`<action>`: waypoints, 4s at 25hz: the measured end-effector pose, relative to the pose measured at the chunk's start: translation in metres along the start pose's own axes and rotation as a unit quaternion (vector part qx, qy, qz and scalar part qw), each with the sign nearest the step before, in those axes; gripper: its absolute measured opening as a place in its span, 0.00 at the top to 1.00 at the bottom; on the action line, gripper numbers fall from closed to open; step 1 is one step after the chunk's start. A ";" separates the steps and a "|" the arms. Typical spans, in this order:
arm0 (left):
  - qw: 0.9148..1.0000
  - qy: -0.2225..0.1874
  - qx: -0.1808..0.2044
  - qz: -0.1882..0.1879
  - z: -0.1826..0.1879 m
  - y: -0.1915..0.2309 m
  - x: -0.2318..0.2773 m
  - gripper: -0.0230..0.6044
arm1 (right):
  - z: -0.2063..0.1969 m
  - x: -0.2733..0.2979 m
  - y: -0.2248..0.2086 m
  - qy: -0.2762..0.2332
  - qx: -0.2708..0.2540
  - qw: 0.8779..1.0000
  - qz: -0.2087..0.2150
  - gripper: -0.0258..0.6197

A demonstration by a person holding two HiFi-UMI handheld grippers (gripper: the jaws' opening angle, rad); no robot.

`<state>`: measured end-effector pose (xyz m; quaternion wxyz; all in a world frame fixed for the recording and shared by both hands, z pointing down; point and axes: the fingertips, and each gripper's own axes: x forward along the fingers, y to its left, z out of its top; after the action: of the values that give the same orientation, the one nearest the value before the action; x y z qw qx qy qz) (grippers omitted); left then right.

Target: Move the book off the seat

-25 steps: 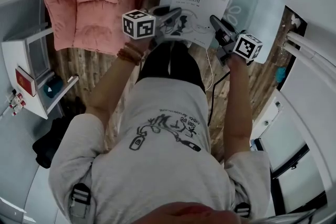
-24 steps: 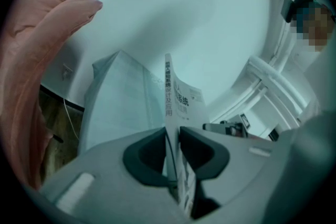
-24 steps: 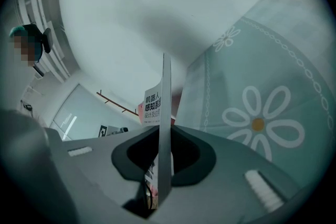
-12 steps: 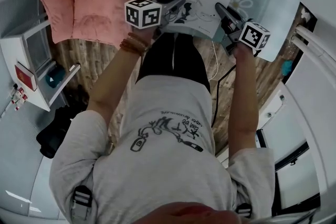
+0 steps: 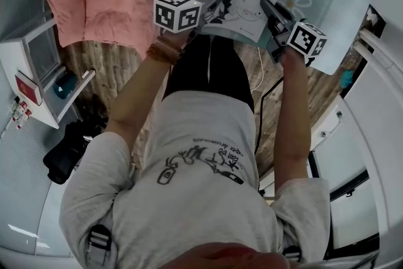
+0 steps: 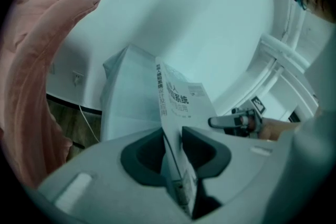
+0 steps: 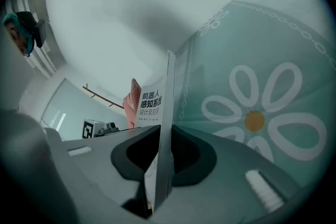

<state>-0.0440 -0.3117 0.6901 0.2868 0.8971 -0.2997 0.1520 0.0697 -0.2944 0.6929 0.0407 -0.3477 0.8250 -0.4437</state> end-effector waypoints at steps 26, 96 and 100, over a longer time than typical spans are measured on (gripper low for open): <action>0.990 0.046 0.080 0.103 -0.010 0.018 0.004 0.66 | -0.015 0.007 -0.027 0.046 -0.086 0.987 -0.127 0.66; 0.888 -0.317 0.318 -0.097 0.253 -0.397 -0.283 0.96 | 0.122 -0.220 0.486 -0.272 -0.485 0.831 0.007 0.95; 0.890 -0.317 0.314 -0.093 0.252 -0.392 -0.280 0.96 | 0.123 -0.218 0.483 -0.271 -0.482 0.833 0.008 0.95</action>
<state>0.0102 -0.0812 0.2005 -0.1076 0.9646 -0.2265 -0.0811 0.0211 -0.0723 0.1987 0.0929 -0.4229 0.8930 0.1226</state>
